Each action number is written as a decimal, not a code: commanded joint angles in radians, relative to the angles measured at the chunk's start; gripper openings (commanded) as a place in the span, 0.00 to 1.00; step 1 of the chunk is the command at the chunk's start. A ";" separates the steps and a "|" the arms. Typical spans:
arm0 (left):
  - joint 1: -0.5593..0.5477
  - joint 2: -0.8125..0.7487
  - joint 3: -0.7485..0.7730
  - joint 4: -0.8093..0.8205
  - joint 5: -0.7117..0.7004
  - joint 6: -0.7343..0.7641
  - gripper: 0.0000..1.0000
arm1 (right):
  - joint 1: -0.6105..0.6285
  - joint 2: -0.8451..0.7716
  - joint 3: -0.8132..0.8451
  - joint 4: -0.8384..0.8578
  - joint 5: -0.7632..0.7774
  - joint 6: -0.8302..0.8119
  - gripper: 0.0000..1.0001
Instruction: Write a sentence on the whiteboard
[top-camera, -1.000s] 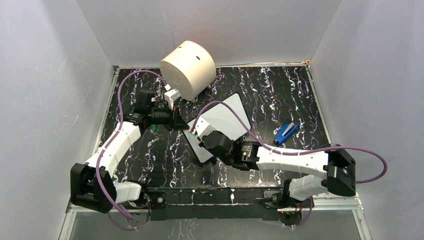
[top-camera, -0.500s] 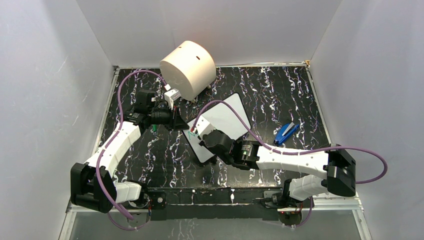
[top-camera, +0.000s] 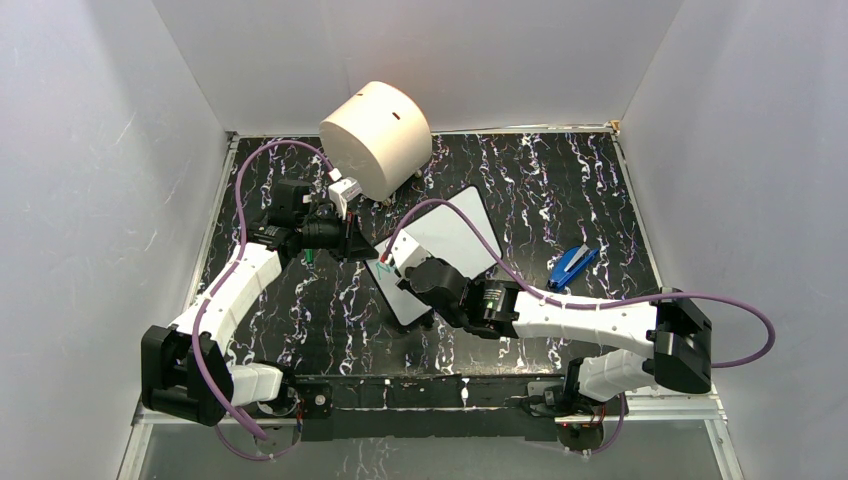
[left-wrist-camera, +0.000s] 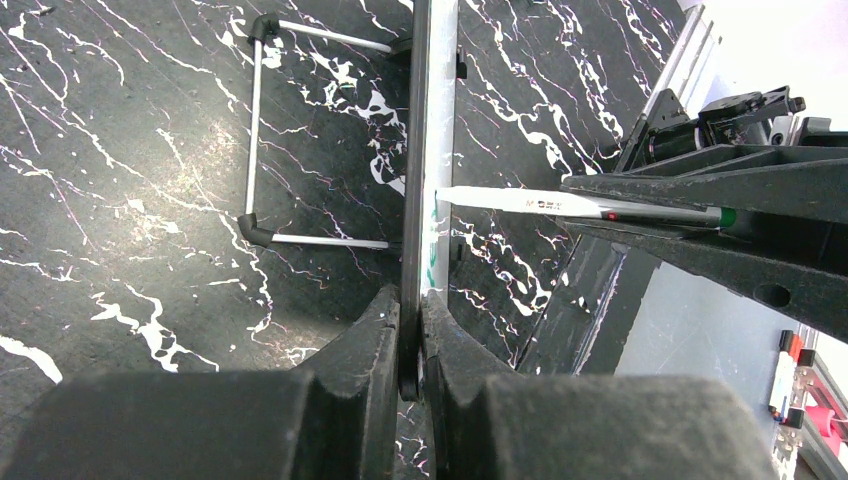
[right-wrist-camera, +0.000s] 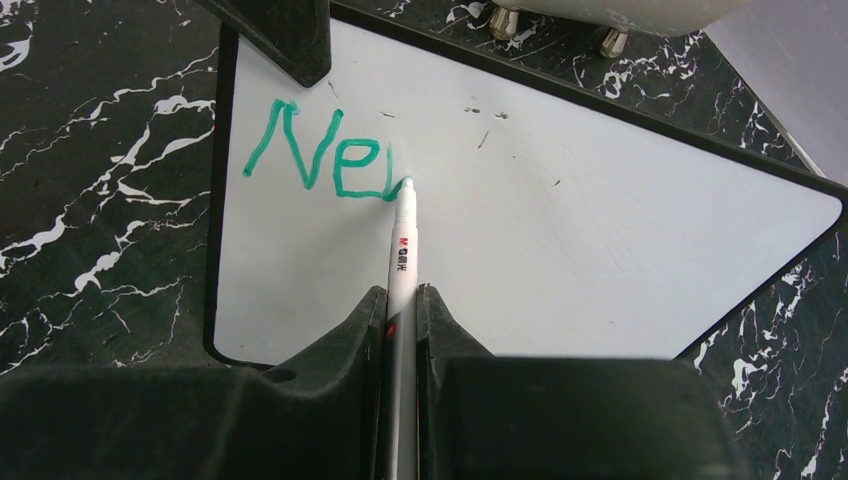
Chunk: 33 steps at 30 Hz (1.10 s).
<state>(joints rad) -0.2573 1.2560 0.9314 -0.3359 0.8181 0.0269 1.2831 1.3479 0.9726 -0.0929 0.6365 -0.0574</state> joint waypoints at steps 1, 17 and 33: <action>-0.012 0.030 -0.009 -0.062 -0.055 0.045 0.00 | -0.017 -0.010 0.033 0.080 0.031 -0.012 0.00; -0.011 0.026 -0.008 -0.064 -0.058 0.048 0.00 | -0.035 0.010 0.056 0.084 0.009 -0.029 0.00; -0.011 0.028 -0.006 -0.064 -0.061 0.047 0.00 | -0.034 0.009 0.050 -0.070 -0.050 0.037 0.00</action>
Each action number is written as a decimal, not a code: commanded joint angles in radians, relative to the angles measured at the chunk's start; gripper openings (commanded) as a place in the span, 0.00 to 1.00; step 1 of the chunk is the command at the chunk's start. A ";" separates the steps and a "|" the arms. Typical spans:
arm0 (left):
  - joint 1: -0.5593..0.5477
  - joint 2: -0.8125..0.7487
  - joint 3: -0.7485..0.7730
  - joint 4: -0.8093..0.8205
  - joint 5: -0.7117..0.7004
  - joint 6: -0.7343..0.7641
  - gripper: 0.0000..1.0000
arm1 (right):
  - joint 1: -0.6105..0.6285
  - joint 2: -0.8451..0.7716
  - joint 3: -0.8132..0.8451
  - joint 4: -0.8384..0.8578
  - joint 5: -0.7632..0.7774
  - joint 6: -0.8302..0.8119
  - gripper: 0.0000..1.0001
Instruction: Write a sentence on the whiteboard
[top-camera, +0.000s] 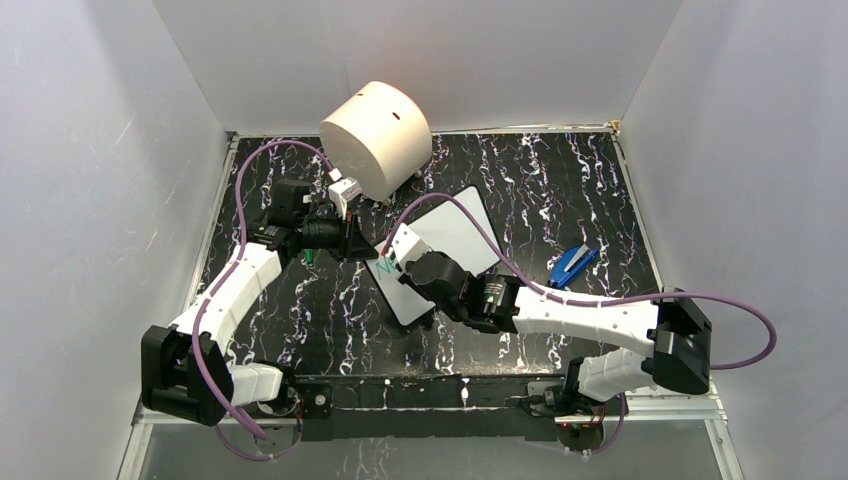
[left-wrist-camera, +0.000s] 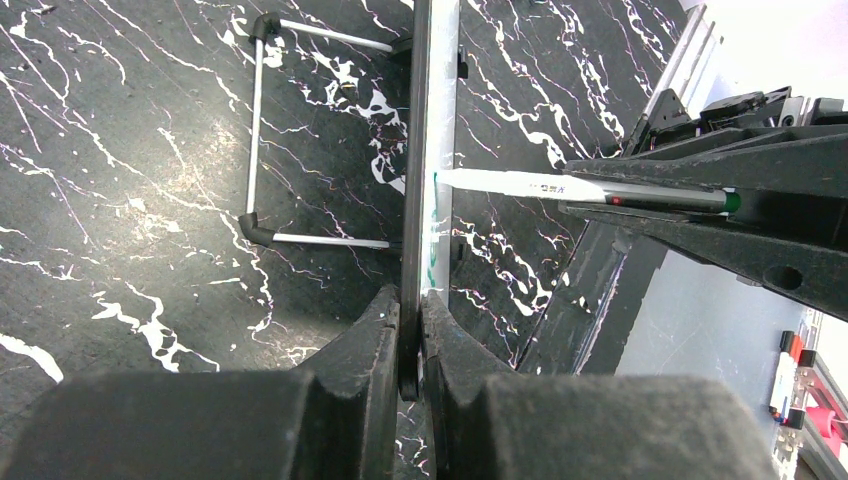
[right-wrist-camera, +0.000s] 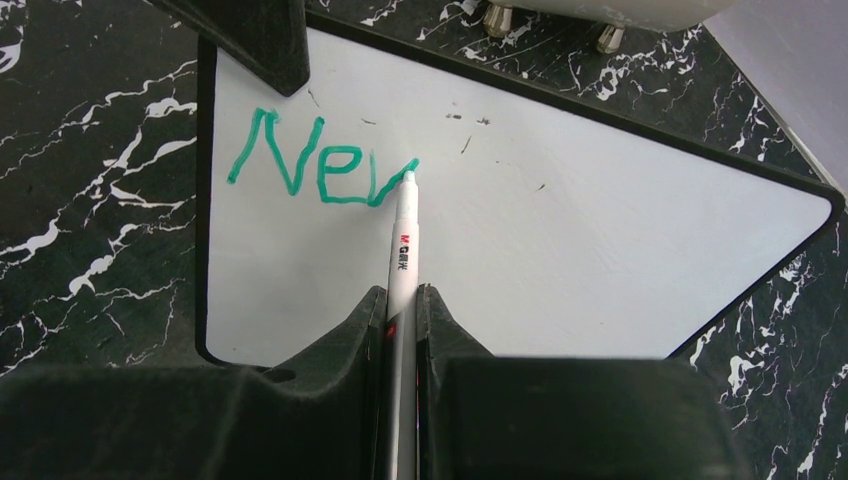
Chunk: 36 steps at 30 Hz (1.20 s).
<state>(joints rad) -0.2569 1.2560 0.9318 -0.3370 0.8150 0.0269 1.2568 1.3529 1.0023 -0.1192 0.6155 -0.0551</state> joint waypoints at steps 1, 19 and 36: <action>-0.013 0.028 -0.007 -0.063 -0.058 0.046 0.00 | -0.008 0.000 0.018 -0.051 -0.037 0.039 0.00; -0.012 0.017 -0.009 -0.066 -0.067 0.048 0.00 | -0.009 -0.013 0.006 -0.088 0.006 0.047 0.00; -0.013 0.017 -0.004 -0.073 -0.054 0.051 0.00 | -0.012 0.003 0.019 -0.092 0.024 0.044 0.00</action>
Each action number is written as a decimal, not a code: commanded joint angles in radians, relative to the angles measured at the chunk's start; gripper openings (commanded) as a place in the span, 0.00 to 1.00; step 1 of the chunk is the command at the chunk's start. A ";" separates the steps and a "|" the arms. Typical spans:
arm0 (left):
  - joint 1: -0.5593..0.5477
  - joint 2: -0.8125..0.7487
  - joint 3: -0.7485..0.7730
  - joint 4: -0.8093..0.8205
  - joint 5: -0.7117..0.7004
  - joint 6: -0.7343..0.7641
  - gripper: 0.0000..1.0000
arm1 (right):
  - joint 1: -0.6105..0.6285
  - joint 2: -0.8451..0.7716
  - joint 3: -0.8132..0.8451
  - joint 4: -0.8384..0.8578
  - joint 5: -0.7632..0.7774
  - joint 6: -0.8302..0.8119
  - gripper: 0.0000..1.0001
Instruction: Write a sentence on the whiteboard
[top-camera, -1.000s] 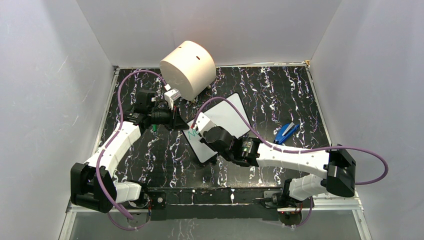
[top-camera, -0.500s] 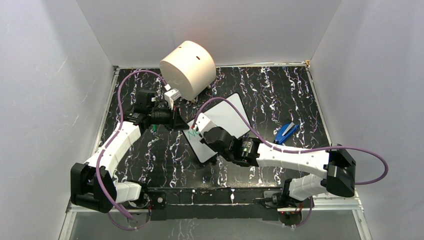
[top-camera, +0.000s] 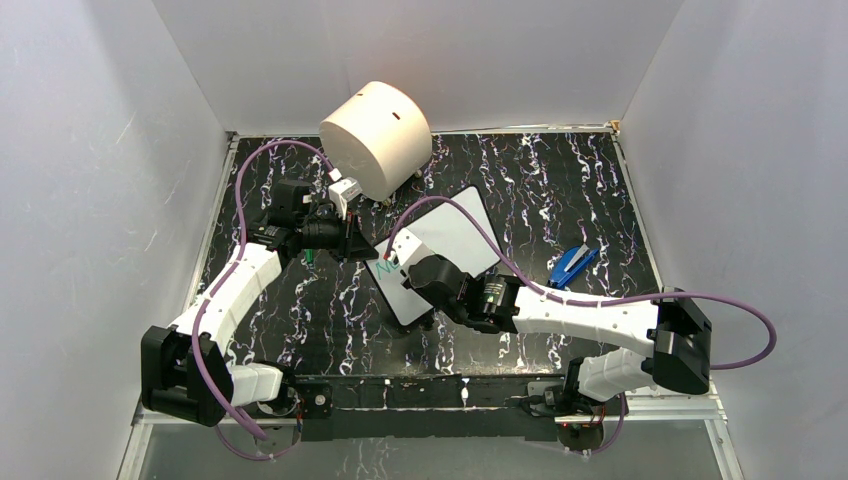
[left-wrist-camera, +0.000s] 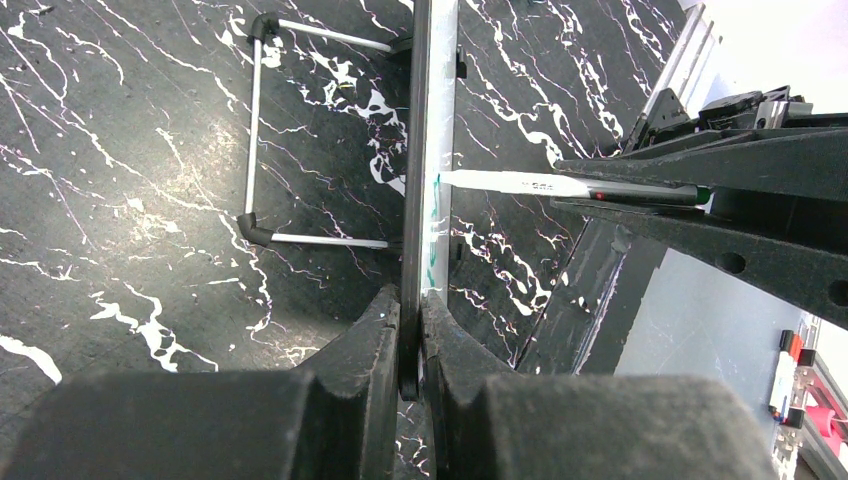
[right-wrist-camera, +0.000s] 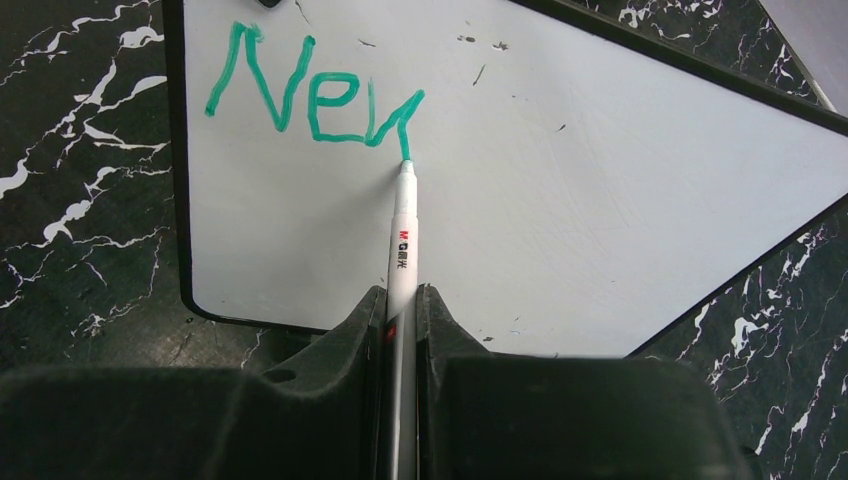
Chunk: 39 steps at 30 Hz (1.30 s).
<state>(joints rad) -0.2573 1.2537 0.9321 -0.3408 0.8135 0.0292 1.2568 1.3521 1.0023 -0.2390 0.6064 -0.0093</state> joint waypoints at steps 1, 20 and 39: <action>-0.011 0.019 -0.003 -0.070 -0.042 0.049 0.00 | -0.014 0.004 0.017 0.037 0.030 -0.014 0.00; -0.013 0.021 0.004 -0.073 -0.062 0.054 0.00 | -0.034 0.001 0.062 0.127 0.053 -0.084 0.00; -0.012 0.026 0.035 -0.107 -0.094 0.073 0.00 | -0.043 -0.088 0.054 0.040 0.043 -0.058 0.00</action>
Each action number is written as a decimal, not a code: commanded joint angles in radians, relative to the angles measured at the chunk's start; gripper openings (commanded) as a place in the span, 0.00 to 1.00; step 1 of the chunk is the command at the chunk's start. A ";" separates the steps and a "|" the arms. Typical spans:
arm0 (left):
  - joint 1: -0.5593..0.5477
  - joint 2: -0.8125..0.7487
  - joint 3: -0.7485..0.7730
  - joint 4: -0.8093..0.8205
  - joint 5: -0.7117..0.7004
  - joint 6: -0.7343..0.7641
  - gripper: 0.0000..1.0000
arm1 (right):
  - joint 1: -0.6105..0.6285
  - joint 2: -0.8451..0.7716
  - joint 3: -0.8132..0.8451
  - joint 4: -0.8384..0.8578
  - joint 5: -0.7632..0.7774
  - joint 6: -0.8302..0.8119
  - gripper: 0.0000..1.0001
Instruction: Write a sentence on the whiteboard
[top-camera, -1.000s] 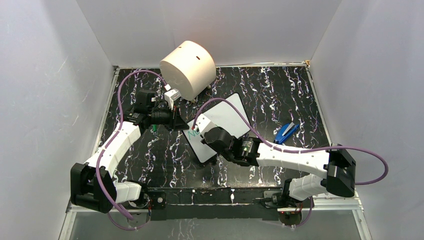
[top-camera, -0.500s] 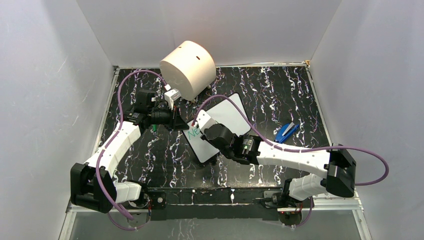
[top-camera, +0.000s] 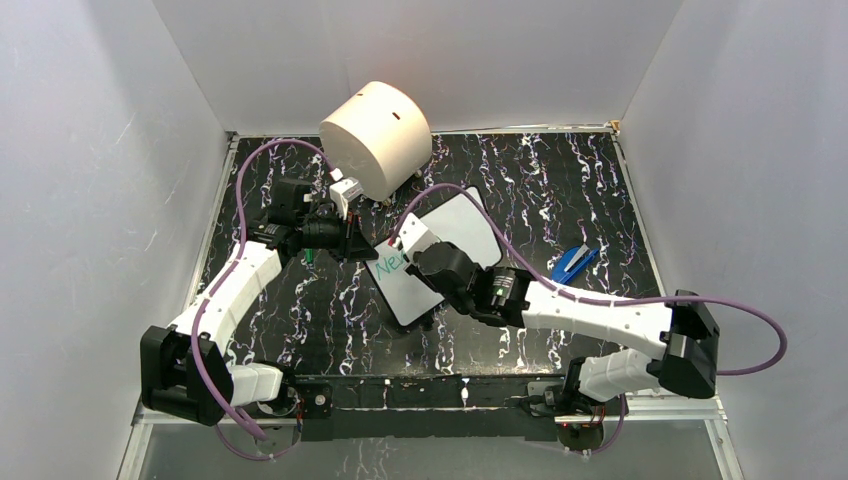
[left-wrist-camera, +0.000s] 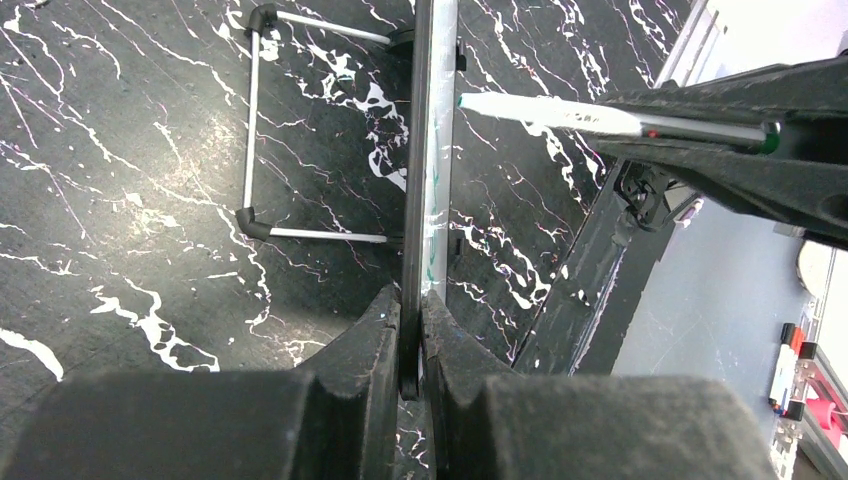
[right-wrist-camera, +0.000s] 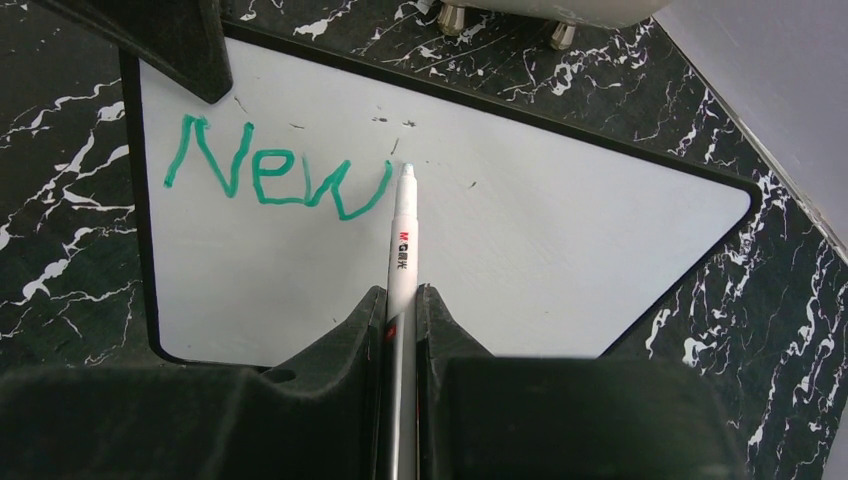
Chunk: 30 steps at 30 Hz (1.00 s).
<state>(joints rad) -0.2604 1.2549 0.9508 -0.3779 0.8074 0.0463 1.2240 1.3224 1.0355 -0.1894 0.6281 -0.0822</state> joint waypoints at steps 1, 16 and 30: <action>-0.009 0.027 0.021 -0.076 -0.089 0.058 0.00 | -0.018 -0.062 0.018 -0.010 0.014 0.016 0.00; -0.009 0.046 0.069 -0.116 -0.126 0.077 0.00 | -0.064 -0.133 -0.048 -0.004 -0.021 0.032 0.00; -0.009 0.048 0.057 -0.119 -0.119 0.087 0.00 | -0.023 -0.127 -0.058 -0.061 -0.083 0.131 0.00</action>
<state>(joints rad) -0.2680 1.2907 1.0149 -0.4679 0.7784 0.0830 1.1713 1.2087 0.9665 -0.2481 0.5602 -0.0055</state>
